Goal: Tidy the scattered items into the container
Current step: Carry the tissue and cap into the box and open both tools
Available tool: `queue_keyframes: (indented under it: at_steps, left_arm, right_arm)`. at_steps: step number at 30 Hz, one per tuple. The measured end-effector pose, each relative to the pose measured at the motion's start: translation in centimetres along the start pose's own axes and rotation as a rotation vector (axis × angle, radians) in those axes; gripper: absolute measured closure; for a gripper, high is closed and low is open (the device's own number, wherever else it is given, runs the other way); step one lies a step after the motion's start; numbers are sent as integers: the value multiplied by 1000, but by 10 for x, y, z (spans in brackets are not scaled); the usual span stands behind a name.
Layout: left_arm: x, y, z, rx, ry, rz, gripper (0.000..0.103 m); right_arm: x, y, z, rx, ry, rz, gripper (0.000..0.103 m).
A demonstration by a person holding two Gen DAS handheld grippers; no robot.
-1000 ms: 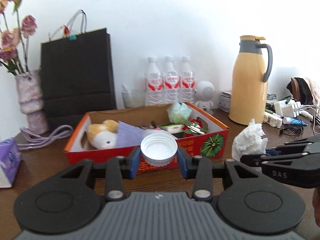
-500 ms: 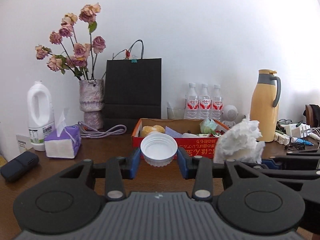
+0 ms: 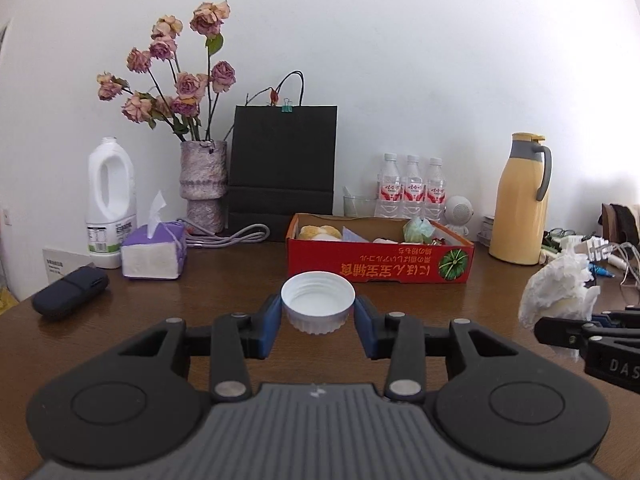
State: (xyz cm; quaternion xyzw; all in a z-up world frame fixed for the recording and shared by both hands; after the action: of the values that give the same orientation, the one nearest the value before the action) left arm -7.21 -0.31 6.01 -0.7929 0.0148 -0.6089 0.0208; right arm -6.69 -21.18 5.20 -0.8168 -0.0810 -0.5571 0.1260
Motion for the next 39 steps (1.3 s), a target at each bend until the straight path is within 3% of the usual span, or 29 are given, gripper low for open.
queue_keyframes:
  at_steps: [4,7,10,13,17,19,22,23,25,28,33,34,35,36,39]
  left_arm:
    - [43,5,85,-66,-1,-2,62]
    - [83,7,166,-104,-43,-17,63]
    - [118,6,246,-122,-102,-49,76]
    - [143,6,317,-157,-184,-85,85]
    - [149,2,380,-174,-314,-116,88]
    - [143,1,379,-252,-345,-97,81]
    - [121,3,323,-370,-295,-12,34]
    - [107,1,297,-410,-263,23,24]
    - [69,4,251,-470,-256,76,16]
    - [13,23,202,-560,-347,122,16]
    - [-30,37,155,-571,-401,169,19]
    - [-34,38,153,-551,-409,171,28]
    - [-38,39,155,-527,-419,176,50]
    - [-40,40,155,-501,-421,185,59]
    - [-38,37,155,-485,-412,165,62]
  right_arm:
    - [49,11,73,18,27,25,91]
    - [91,25,144,19,-6,24,91]
    - [133,41,214,19,-50,58,91]
    - [167,56,280,24,-135,82,91]
    - [188,75,358,27,-330,87,91]
    - [185,85,384,22,-403,86,91]
    - [177,101,390,4,-432,83,91]
    - [175,105,382,29,-416,85,91]
    - [167,110,367,57,-392,80,91]
    - [157,114,353,36,-371,58,91]
    - [158,117,339,41,-356,80,91]
    - [158,116,335,48,-351,85,91]
    - [158,114,332,57,-348,86,91]
    - [157,111,329,66,-347,85,91]
    - [155,102,323,77,-356,68,91]
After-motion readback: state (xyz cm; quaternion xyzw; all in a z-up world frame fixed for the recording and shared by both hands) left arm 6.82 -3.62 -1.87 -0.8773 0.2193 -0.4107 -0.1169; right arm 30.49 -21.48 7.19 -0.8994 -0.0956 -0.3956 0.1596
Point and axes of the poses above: each gripper's, at about its wrist camera, not at the fingertips, and z roughly the way its jaws point, y to its right, x to its top, the point moved 4 cm from there along z, roughly the way its jaws point, and after that the axes turned 6 degrees about z, right-handed, at the moved point
